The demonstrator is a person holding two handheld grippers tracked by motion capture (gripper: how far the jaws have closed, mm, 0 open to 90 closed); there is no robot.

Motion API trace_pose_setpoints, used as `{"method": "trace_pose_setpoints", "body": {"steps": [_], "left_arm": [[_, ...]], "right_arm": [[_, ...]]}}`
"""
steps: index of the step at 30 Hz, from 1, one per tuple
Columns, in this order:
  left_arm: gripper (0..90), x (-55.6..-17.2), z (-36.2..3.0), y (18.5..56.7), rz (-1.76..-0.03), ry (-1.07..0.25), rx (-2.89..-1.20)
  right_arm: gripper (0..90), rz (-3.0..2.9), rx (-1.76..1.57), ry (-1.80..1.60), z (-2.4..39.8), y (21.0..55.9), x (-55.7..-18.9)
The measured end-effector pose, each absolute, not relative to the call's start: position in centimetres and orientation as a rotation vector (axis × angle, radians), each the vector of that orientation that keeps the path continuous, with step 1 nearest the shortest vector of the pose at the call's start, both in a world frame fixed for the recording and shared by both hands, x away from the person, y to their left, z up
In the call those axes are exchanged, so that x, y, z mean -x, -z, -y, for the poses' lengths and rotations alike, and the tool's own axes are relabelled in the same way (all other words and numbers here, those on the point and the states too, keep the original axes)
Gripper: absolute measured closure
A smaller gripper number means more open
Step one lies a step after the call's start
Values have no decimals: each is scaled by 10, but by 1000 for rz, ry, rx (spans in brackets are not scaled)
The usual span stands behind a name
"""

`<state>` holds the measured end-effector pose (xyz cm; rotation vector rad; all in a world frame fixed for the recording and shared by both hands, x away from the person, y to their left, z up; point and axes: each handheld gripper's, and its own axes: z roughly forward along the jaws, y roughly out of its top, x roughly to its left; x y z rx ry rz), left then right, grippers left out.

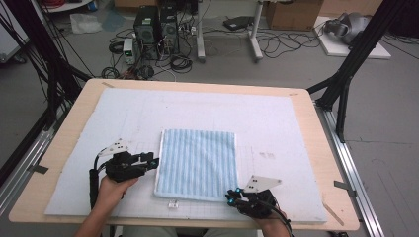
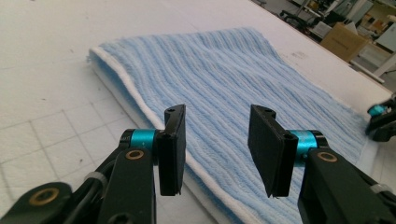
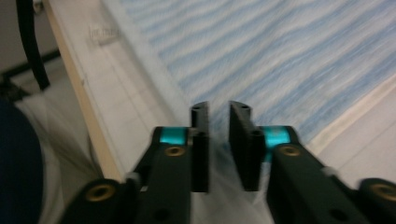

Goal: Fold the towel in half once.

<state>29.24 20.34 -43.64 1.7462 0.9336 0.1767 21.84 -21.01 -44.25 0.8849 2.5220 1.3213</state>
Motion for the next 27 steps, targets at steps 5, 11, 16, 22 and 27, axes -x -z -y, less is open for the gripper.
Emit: {"method": "trace_pose_setpoints", "body": {"steps": [5,11,16,22,27], "left_arm": [[602,-292,-196,441,-923,-162,-1778],[741,-291,-181,446,-910,-159,-1880],[852,-290,-175,451,-950,-207,-1973],[892,-285,-178,450,-981,-279,-1999],[886,-285,-183,447,-986,-266,-1986]], "right_arm": [[678,-2420,-952,-1360,219,434,-225],[639,-2326,-1062,-1319,221,436,-237],[605,-2308,-1093,-1311,217,436,-246],[600,-2302,-1088,-1302,214,434,-249],[586,-2271,-1126,-1294,216,433,-257]]}}
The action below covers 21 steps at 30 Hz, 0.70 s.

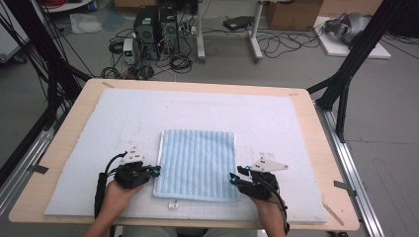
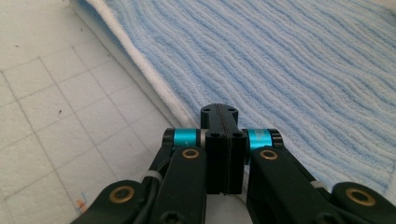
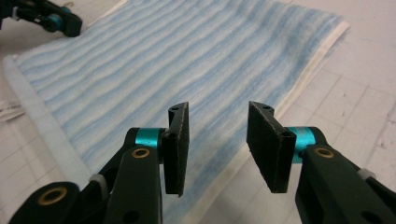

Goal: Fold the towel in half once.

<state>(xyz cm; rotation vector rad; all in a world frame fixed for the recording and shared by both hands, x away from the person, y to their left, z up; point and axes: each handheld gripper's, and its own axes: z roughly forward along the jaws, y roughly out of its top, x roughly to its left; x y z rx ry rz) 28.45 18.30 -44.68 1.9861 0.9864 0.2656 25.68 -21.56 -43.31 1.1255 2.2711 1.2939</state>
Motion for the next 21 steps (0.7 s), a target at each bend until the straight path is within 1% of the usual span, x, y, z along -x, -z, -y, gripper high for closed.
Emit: {"method": "trace_pose_setpoints", "body": {"steps": [2,4,6,7,8,10,12,14,19,21], "left_arm": [[796,-290,-187,443,-995,-271,-1931],[794,-297,-190,440,-975,-269,-1896],[764,-307,-192,436,-965,-264,-1854],[729,-313,-193,435,-963,-253,-1823],[721,-318,-194,434,-948,-263,-1797],[725,-331,-192,432,-922,-277,-1798],[769,-342,-187,430,-889,-305,-1813],[808,-353,-183,431,-877,-351,-1808],[827,-379,-179,433,-953,-359,-1780],[830,-389,-175,434,-976,-358,-1806]], "right_arm": [[586,-2260,-1132,-1292,215,431,-263],[583,-2242,-1132,-1290,213,428,-273],[585,-2218,-1139,-1295,212,426,-284],[603,-2207,-1141,-1293,212,424,-290],[629,-2201,-1146,-1290,211,423,-296],[687,-2194,-1149,-1280,210,420,-309],[751,-2215,-1164,-1283,208,418,-326],[782,-2247,-1177,-1250,203,418,-341],[792,-2281,-1196,-1173,192,422,-369],[787,-2289,-1197,-1167,189,426,-378]]}}
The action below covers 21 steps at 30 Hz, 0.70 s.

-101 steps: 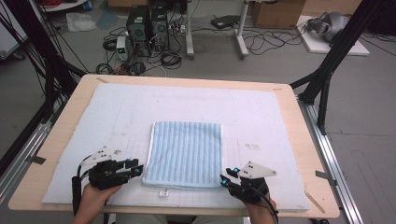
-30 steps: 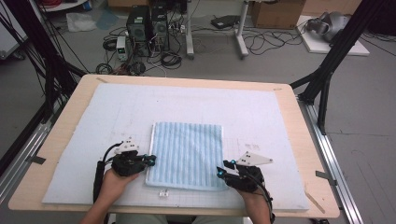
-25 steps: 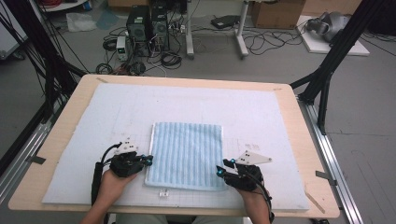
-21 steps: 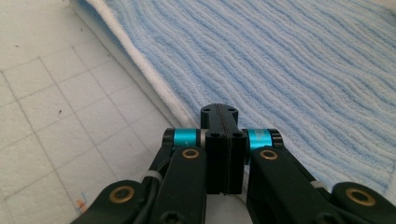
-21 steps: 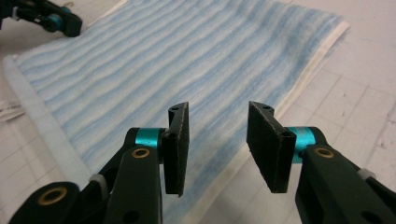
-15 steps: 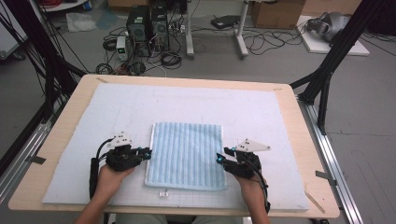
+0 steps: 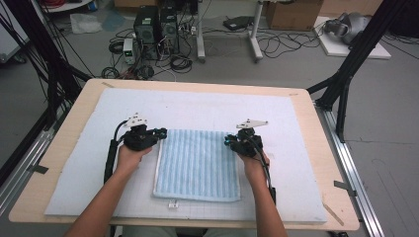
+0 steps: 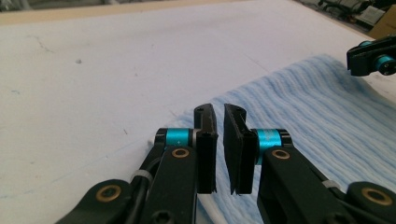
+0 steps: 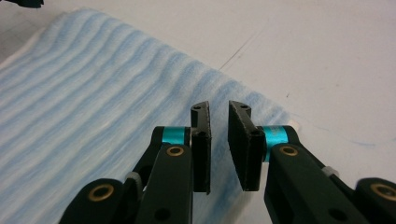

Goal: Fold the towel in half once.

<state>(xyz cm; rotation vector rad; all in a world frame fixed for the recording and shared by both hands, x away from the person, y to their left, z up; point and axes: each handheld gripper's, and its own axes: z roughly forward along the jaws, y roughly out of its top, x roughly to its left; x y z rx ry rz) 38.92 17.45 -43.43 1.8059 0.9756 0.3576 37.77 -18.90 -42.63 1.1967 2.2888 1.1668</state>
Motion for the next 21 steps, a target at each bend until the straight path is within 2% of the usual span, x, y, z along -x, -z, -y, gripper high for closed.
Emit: {"method": "trace_pose_setpoints", "body": {"steps": [8,17,19,21], "left_arm": [[854,-413,-162,450,-1057,-394,-1936],[874,-414,-159,451,-1086,-460,-1961],[869,-414,-161,451,-1091,-451,-1949],[826,-414,-166,450,-1081,-414,-1926]], "right_arm": [[777,-2305,-1269,-1118,189,445,-396],[735,-2255,-1328,-1116,203,446,-400],[711,-2235,-1358,-1107,208,443,-398],[683,-2221,-1348,-1112,215,439,-395]]}}
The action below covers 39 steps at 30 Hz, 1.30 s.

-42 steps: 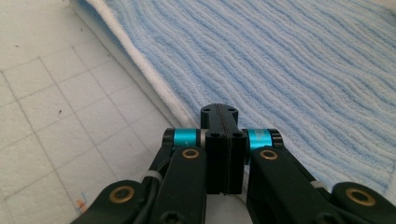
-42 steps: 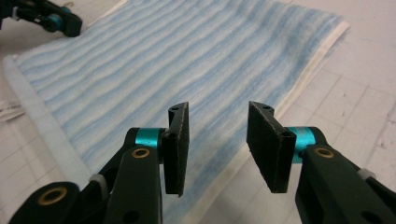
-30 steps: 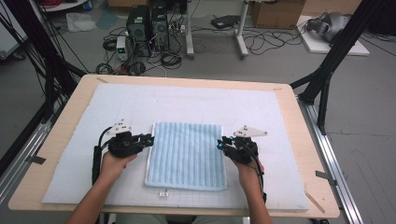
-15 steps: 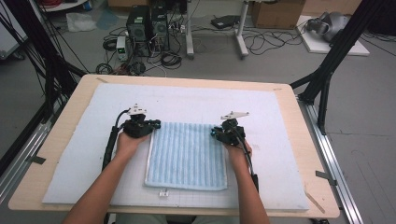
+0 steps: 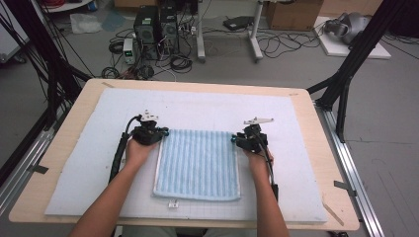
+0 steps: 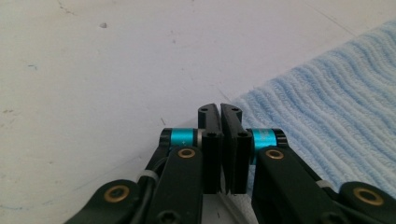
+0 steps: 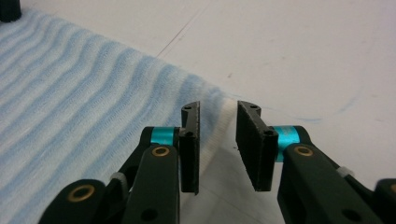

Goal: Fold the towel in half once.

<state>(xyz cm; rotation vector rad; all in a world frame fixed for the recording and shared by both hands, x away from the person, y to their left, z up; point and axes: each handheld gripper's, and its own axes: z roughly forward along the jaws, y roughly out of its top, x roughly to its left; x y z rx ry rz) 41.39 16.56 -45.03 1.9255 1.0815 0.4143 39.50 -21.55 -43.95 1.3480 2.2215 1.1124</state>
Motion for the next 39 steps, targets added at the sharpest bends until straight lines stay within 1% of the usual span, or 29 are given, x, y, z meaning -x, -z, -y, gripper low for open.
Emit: {"method": "trace_pose_setpoints", "body": {"steps": [1,4,5,7,8,9,11,14,16,18,28,33,39], "left_arm": [[792,-414,-168,450,-1082,-398,-1904],[661,-410,-175,444,-1047,-384,-1833],[648,-407,-177,441,-1028,-380,-1796],[573,-402,-183,435,-988,-334,-1725],[531,-400,-184,434,-978,-307,-1709],[489,-398,-186,431,-963,-292,-1696],[389,-393,-186,428,-943,-304,-1675],[273,-387,-188,426,-934,-302,-1661],[172,-384,-189,425,-911,-295,-1658],[181,-379,-192,425,-885,-292,-1642],[187,-358,-203,416,-807,-331,-1634],[190,-353,-208,411,-771,-379,-1621],[191,-352,-209,410,-788,-394,-1630]], "right_arm": [[648,-2214,-1340,-1124,218,438,-394],[490,-2167,-1332,-1128,227,430,-386],[424,-2153,-1332,-1131,229,428,-384],[316,-2114,-1326,-1143,234,421,-379],[289,-2104,-1313,-1161,236,418,-375],[284,-2104,-1300,-1167,238,416,-372],[225,-2108,-1264,-1177,241,412,-365],[182,-2110,-1222,-1189,244,409,-357],[145,-2110,-1192,-1196,247,407,-352],[117,-2111,-1184,-1201,248,405,-349],[110,-2105,-1103,-1244,253,398,-330],[110,-2093,-1090,-1253,252,396,-329],[110,-2103,-1104,-1255,251,396,-330]]}}
